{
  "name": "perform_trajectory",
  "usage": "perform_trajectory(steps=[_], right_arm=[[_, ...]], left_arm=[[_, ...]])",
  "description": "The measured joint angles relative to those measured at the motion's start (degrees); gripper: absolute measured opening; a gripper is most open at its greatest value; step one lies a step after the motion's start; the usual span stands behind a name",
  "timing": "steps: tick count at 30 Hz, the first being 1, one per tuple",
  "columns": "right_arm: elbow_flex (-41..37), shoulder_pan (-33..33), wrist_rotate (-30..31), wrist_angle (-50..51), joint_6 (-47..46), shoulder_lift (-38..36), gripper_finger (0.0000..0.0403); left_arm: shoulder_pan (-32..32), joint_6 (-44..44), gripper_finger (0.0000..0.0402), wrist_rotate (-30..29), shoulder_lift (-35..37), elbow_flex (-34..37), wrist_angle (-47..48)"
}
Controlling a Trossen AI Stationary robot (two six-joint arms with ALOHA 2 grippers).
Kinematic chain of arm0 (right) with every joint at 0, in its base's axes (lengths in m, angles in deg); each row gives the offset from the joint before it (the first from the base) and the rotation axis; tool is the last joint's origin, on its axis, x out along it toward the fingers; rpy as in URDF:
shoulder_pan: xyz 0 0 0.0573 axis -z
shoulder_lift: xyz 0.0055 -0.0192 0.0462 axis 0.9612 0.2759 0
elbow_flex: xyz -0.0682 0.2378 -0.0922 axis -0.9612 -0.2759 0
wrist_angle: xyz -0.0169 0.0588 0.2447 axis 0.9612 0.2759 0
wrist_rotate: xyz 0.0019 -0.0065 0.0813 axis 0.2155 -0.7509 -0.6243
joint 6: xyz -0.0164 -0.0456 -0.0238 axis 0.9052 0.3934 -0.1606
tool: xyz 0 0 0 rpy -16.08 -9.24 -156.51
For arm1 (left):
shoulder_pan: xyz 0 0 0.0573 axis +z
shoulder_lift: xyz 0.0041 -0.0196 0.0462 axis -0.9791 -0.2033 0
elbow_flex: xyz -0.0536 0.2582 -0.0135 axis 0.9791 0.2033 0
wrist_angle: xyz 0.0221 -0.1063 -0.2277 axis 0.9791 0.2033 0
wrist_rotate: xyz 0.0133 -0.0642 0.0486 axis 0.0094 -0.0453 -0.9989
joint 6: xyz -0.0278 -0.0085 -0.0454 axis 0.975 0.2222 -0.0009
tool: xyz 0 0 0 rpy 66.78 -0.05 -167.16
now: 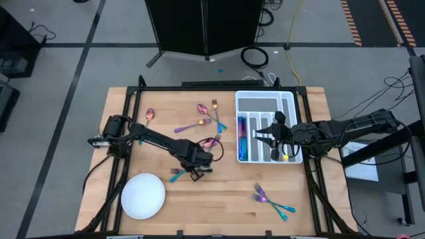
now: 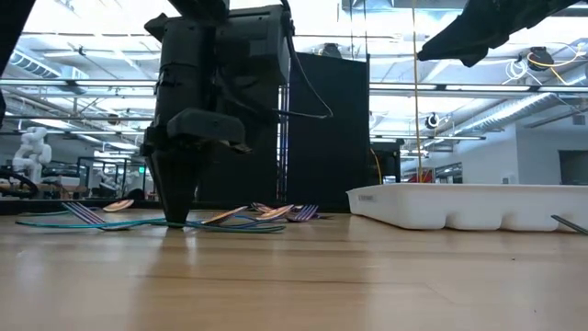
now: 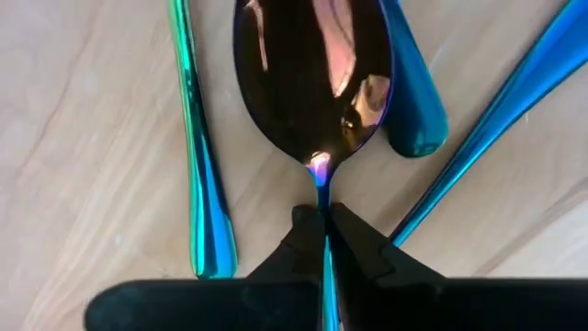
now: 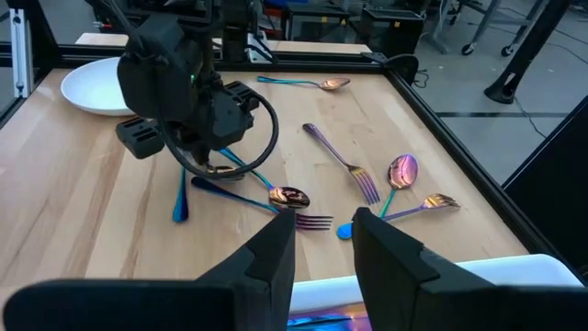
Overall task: Sort silverware
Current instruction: Put the blue spoon into the utensil organizer
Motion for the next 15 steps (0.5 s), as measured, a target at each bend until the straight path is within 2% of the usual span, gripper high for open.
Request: perform_trajectory(steps=[9, 15], right_arm=[[0.00, 0.00, 0.00, 0.00, 0.02, 0.00, 0.0095], [0.00, 0.00, 0.00, 0.00, 0.46, 0.00, 0.0095]], left_arm=[[2.71, -2.37, 0.0008, -1.97, -0.13, -4.81, 0.12], [5.12, -3.37, 0.0008, -0.54, 1.29, -9.25, 1.96]])
